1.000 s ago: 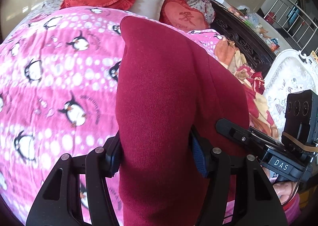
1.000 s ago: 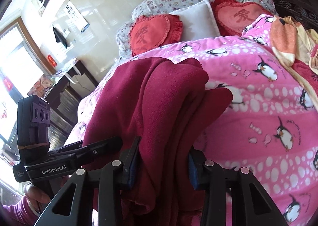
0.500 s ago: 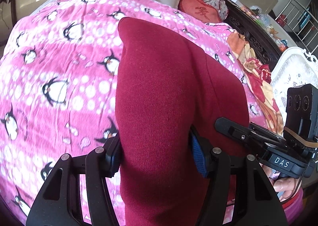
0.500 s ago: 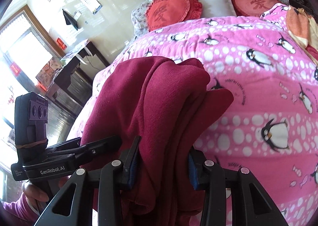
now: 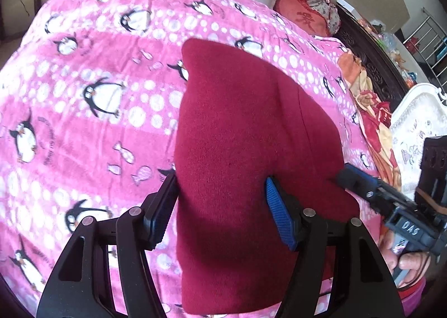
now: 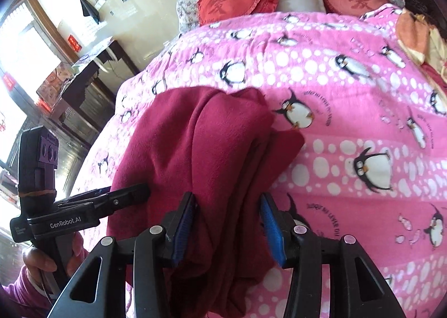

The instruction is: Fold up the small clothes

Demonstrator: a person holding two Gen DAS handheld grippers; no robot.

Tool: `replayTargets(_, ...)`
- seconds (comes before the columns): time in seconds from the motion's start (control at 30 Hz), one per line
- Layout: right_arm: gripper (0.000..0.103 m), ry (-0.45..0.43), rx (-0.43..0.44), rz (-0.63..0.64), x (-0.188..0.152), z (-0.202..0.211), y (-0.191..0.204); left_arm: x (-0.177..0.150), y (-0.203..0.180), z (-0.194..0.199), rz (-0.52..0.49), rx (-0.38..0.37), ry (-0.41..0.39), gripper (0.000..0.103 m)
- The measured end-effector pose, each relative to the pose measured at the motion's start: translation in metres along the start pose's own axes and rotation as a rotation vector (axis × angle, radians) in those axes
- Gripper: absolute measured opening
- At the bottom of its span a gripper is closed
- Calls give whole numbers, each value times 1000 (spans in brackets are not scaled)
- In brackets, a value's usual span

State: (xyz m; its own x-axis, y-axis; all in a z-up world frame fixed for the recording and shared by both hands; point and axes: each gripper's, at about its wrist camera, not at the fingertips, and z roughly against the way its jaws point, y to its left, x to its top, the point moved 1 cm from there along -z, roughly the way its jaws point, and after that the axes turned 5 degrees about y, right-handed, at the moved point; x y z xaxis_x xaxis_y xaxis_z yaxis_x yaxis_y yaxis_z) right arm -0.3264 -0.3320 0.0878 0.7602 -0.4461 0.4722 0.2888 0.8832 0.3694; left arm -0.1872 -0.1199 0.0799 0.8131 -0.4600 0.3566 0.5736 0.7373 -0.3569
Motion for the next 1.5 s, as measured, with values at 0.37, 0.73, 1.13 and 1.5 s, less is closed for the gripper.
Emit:
replayTargets(0.37,40,-30,-53,68,36,-18,26,9,-6,18,-35,79,-92,64)
replayTargets(0.73,8,-14,-176,73,34,-35,-7,4,-40,-13,-147,154,-81,70)
replayTargets(1.13,12,-89,-154,86,16,1,5,-13,-46,-20,-210,237,-115,73)
replayTargets(1.5,29,3,-153,290,-29,7,47,-22,-39,-15,-171,207,-106,73)
